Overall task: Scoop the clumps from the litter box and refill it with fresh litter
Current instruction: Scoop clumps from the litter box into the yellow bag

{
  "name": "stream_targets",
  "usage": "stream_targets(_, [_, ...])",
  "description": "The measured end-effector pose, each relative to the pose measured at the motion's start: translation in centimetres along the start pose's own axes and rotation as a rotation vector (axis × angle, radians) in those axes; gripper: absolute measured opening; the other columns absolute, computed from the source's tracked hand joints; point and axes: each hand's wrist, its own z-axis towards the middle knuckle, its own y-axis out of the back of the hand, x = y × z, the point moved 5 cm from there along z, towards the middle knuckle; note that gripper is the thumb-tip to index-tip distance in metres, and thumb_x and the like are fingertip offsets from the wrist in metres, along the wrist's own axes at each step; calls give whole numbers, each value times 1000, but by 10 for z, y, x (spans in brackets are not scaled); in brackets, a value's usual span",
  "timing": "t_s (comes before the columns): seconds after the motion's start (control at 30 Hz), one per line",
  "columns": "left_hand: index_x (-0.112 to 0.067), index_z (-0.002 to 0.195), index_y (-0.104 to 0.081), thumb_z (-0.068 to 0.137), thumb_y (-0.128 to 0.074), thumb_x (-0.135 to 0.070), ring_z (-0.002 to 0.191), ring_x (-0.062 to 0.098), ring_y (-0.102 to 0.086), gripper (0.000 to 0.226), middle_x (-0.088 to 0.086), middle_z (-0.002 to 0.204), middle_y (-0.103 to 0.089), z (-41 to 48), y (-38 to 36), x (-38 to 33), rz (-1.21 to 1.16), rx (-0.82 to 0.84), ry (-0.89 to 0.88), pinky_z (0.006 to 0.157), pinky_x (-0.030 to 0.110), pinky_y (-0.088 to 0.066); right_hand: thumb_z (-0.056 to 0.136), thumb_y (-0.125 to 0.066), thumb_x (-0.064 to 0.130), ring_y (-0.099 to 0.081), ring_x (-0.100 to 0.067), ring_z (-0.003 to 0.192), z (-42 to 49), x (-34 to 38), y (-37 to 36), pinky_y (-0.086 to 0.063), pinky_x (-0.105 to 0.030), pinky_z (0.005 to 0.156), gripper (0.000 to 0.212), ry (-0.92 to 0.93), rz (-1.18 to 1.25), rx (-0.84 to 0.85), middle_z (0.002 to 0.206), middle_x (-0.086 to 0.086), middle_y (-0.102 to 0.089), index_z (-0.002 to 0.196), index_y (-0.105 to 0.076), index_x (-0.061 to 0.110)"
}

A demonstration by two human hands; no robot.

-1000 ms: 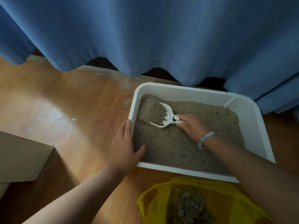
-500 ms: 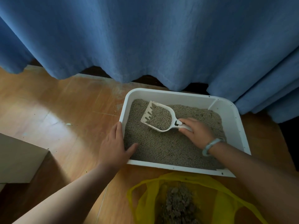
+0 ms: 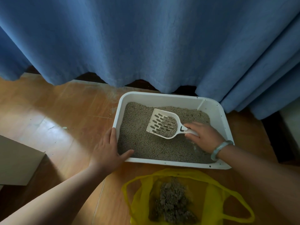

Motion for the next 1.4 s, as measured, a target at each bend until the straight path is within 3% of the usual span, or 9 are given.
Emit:
stream_targets(0.13, [-13, 151, 1, 56, -17, -90, 142, 25, -16, 124, 3, 158, -5, 0, 2, 1, 37, 30, -4, 113, 41, -25, 93, -55, 25, -53, -14, 95, -6, -2, 2, -43, -31, 79, 32, -13, -16, 31, 109, 3, -59, 125, -56, 21])
stream_targets(0.33, [-14, 151, 3, 73, -41, -81, 145, 25, -10, 112, 2, 159, 2, -6, 5, -2, 52, 72, -9, 114, 42, -23, 92, -56, 26, -53, -12, 93, -17, -6, 1, -41, -29, 76, 30, -24, -28, 99, 105, 6, -58, 122, -57, 22])
stream_targets(0.53, [-13, 151, 3, 77, -43, -76, 145, 26, -8, 107, 3, 159, 5, -8, 7, -4, 79, 110, 14, 114, 42, -22, 92, -55, 27, -54, -15, 88, -30, -11, -7, -42, -31, 75, 22, -90, -87, 246, 102, -1, -62, 110, -63, 18])
stream_targets(0.67, [-13, 150, 2, 79, -43, -74, 145, 26, -7, 105, 4, 159, 5, -9, 9, -6, 93, 127, 18, 115, 42, -21, 93, -53, 27, -51, -12, 89, -37, -12, -2, -40, -29, 76, 25, -92, -79, 215, 106, 1, -61, 116, -60, 19])
stream_targets(0.83, [-12, 150, 3, 81, -42, -73, 145, 26, -5, 103, 4, 159, 6, -11, 11, -8, 121, 140, 24, 115, 42, -19, 93, -53, 29, -56, -17, 94, -44, -19, 0, -46, -35, 83, 26, -117, -74, 203, 105, 1, -61, 116, -61, 20])
stream_targets(1.17, [-12, 150, 2, 81, -42, -73, 145, 27, -8, 103, 6, 159, 4, -12, 12, -10, 144, 141, 29, 115, 42, -19, 94, -51, 30, -52, -15, 105, -54, -20, -6, -44, -32, 87, 41, -118, -86, 182, 122, 3, -56, 135, -46, 26])
stream_targets(1.4, [-12, 150, 2, 81, -42, -73, 145, 27, -7, 103, 6, 159, 4, -12, 13, -9, 142, 135, 31, 115, 42, -20, 93, -52, 28, -54, -16, 99, -62, -21, -12, -45, -32, 84, 34, -131, -72, 186, 116, 1, -58, 127, -53, 23])
